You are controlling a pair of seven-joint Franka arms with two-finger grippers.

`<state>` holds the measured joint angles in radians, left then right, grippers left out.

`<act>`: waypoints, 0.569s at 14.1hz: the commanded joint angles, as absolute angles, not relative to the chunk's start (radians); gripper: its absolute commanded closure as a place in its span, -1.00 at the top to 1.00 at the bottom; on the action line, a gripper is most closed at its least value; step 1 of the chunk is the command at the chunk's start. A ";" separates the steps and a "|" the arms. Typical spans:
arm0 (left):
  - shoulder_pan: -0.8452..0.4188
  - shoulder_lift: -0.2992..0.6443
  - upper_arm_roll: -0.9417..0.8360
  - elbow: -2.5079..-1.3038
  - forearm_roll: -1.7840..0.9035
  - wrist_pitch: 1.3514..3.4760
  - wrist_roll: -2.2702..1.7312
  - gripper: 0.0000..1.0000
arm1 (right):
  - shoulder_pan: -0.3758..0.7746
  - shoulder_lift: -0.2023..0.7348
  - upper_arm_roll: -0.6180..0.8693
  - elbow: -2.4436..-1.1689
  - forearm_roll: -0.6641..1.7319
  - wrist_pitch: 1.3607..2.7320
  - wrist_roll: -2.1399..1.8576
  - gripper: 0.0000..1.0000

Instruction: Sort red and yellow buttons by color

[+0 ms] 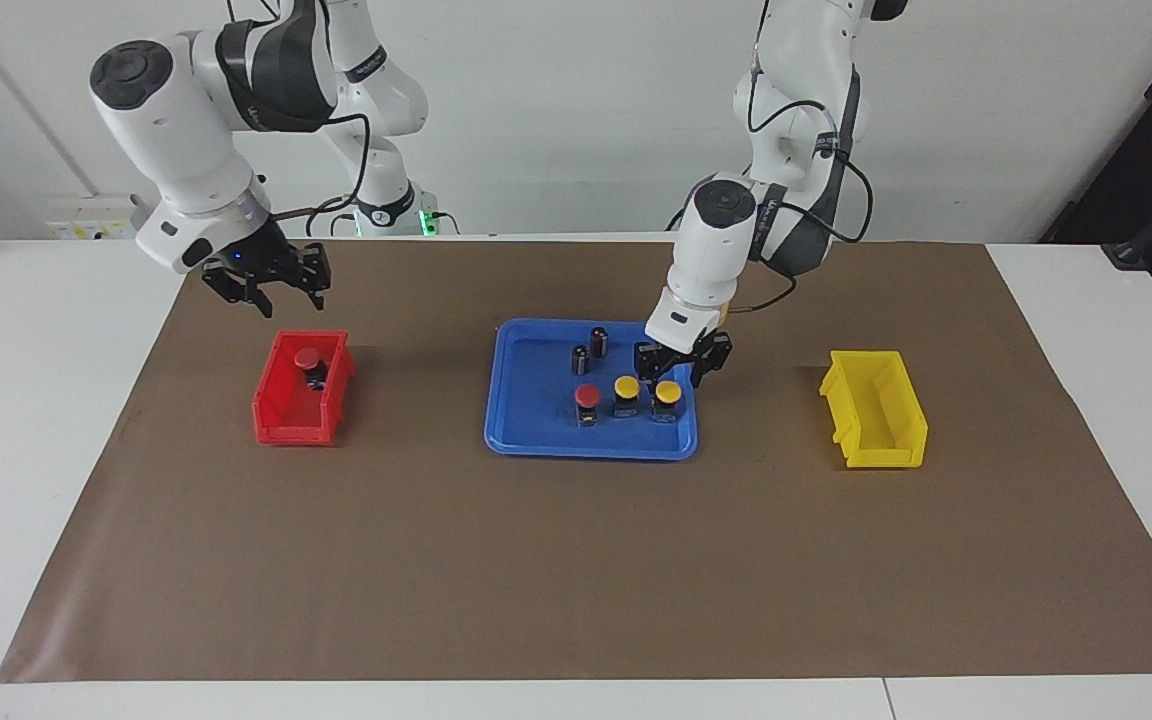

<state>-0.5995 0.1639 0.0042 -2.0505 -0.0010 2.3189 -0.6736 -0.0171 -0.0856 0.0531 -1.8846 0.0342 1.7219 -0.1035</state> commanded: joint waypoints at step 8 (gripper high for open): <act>-0.632 0.189 0.023 -2.051 0.015 2.336 -0.719 -0.42 | -0.023 -0.058 0.078 -1.819 0.052 1.710 -0.013 0.99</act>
<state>-0.6079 0.1844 0.0042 -2.0504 -0.0011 2.3230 -0.6899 -0.0149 -0.0718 0.0605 -1.8409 0.0344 1.7219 -0.0543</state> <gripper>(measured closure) 0.357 0.057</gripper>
